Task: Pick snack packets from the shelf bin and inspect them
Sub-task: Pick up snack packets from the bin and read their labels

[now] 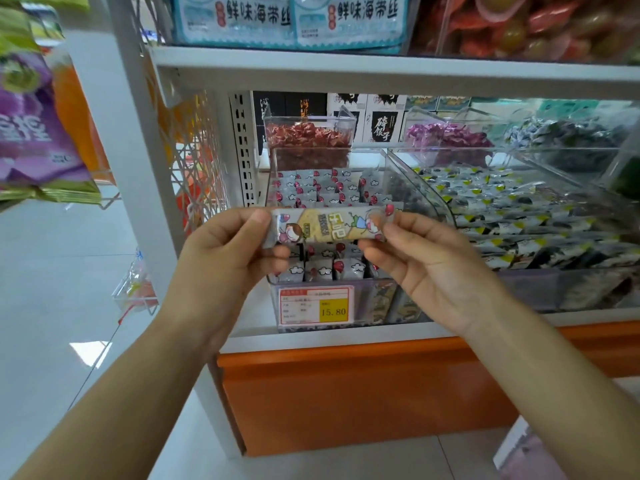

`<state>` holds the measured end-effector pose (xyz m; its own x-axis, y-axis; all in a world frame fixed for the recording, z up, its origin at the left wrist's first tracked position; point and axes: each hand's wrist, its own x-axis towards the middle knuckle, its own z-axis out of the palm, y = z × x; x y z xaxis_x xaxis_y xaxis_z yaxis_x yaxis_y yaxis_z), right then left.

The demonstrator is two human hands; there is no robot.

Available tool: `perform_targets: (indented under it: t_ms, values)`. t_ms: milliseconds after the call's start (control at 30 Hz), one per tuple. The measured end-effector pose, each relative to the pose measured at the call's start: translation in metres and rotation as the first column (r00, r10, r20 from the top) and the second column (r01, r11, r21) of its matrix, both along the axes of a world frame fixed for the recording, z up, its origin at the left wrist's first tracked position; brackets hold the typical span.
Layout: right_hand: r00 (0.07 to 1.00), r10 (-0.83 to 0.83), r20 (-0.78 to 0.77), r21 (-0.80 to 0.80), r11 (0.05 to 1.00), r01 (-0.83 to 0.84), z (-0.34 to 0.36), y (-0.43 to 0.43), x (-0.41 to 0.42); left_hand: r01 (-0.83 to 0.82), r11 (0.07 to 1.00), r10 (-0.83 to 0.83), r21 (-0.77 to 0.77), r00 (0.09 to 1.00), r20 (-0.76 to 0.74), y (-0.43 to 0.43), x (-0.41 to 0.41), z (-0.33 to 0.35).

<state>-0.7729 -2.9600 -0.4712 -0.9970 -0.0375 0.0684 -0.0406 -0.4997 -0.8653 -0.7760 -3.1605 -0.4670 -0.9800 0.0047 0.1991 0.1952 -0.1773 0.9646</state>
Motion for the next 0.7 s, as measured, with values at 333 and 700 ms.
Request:
perform_targets:
  t_ms: [333, 700]
  values:
    - [0.99, -0.095, -0.104, 0.015, 0.995, 0.098, -0.002, -0.0001, -0.0014, 0.032, 0.98, -0.046, 0.197, 0.997, 0.066, 0.0016, 0.0019, 0.0065]
    - [0.878, -0.275, -0.391, 0.368, 0.828, 0.423, -0.0074, 0.0024, 0.0011, 0.178, 0.978, -0.184, 0.108, 0.982, 0.047, 0.0032, 0.0027, 0.0011]
